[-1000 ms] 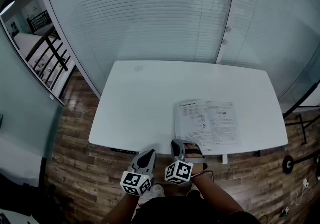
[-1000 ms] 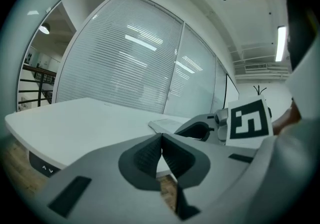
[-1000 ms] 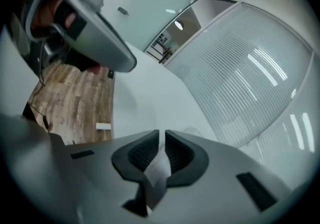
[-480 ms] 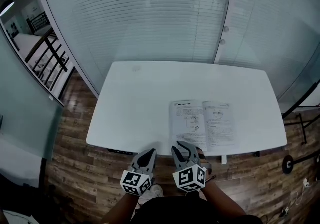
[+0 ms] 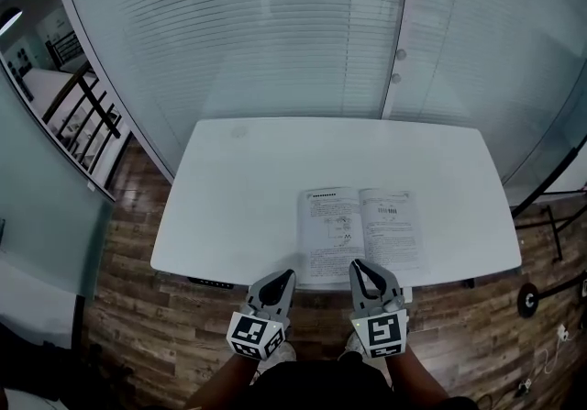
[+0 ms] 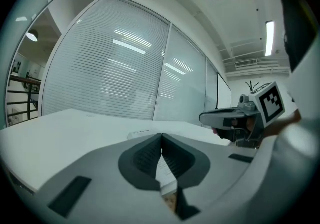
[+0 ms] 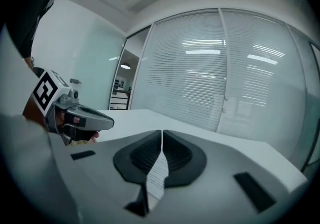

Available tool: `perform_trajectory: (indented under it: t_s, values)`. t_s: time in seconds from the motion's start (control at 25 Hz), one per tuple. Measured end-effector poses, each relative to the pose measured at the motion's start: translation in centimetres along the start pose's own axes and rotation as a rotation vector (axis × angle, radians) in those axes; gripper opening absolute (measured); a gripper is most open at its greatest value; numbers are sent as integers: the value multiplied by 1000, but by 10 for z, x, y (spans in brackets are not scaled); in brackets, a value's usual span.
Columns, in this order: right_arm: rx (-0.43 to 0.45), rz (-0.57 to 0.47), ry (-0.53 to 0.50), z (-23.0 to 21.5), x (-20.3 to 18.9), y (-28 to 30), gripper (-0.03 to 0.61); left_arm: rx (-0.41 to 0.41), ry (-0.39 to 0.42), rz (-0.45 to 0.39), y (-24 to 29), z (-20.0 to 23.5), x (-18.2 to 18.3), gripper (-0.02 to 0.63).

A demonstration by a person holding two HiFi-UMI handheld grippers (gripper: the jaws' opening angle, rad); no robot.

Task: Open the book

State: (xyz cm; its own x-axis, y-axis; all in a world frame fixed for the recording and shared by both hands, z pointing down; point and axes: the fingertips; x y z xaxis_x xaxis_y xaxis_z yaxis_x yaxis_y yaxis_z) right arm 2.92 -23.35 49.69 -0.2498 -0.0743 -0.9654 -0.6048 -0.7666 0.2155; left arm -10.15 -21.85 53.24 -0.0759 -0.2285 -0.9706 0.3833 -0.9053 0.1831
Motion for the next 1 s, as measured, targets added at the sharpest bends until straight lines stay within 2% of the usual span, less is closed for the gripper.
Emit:
perform_trajectory:
  t_s: [0.2,0.4,0.6,0.84,1.0]
  values:
    - [-22,-46,83,-18,1,-16,5,-10,34,-46,5,-14,15,11]
    - [-25,-102,159,-36,-1,-33,3,-10,30,0,12,-29,8,11]
    - [-24,-98,113,-40,-1,-42,2,-27,112,-37,18,-44,15,11]
    - [-42,-121,47,-42,12,-50,2,-20,95,-15,21,-46,23,11]
    - [-17,-95,29,-38,7,-49,2,-20,100,-30,20,-48,25,11]
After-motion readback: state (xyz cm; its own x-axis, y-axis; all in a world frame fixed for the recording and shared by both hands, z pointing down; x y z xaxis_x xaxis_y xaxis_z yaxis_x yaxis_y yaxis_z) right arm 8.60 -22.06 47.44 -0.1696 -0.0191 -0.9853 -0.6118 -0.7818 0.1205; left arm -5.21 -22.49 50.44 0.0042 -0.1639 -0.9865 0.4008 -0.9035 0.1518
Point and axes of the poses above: the fingertips, and each gripper's own axes: y forward along the fingers, z to its left, x out of its top, and after that the axes turned 9 degrees about x, right-handed
